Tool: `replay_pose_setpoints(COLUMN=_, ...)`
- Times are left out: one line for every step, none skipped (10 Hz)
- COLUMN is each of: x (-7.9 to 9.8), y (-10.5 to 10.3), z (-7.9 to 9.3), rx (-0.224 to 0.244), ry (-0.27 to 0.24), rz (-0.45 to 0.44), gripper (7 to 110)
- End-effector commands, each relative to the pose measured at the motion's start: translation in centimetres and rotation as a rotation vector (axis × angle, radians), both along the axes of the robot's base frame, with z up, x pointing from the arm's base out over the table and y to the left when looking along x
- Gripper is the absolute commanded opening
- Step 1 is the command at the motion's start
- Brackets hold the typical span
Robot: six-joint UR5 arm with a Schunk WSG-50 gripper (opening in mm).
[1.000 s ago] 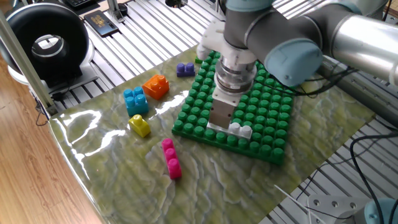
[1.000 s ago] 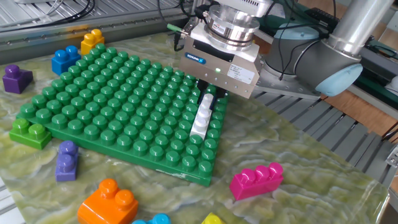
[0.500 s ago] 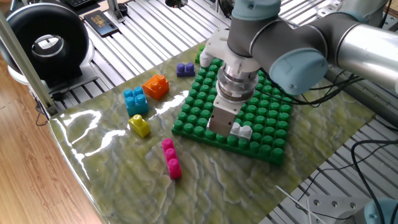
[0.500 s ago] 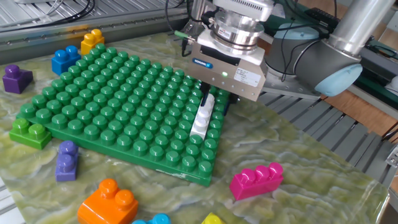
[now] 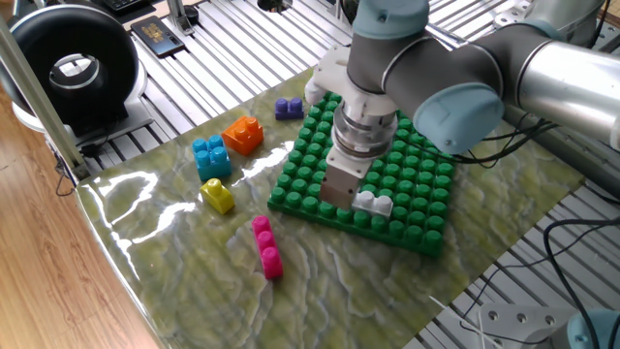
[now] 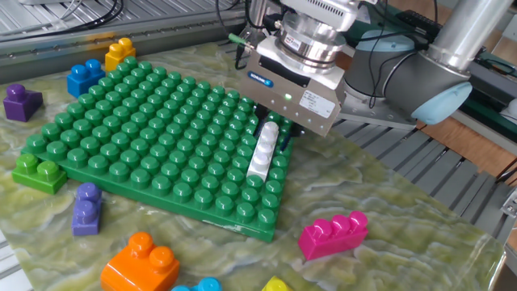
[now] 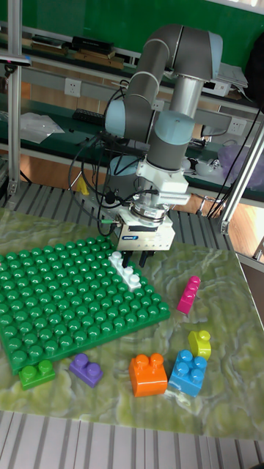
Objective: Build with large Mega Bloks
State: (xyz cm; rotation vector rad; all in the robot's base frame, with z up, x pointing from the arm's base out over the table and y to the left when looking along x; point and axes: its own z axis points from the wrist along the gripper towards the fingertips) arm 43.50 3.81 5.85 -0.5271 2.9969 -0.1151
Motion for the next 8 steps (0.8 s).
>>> replay_pose_setpoints(x=1.7, y=0.3, z=0.6, rx=0.018, ry=-0.044, rz=-0.063, gripper=7)
replay_pose_setpoints(x=2.0, y=0.7, z=0.5, rx=0.033, ry=-0.052, rz=-0.067, gripper=7)
replay_pose_setpoints(x=2.1, y=1.2, z=0.5, rx=0.052, ry=-0.052, rz=-0.075, gripper=7)
replay_pose_setpoints(x=2.3, y=1.6, z=0.6, rx=0.063, ry=-0.054, rz=-0.08, gripper=7)
replay_pose_setpoints(x=2.4, y=1.9, z=0.7, rx=0.06, ry=-0.053, rz=-0.086, gripper=7)
replay_pose_setpoints(x=2.4, y=1.9, z=0.8, rx=0.052, ry=-0.051, rz=-0.087, gripper=7)
replay_pose_setpoints(x=2.3, y=1.8, z=0.8, rx=0.05, ry=-0.048, rz=-0.087, gripper=7)
replay_pose_setpoints(x=2.4, y=1.8, z=0.8, rx=0.055, ry=-0.047, rz=-0.084, gripper=7)
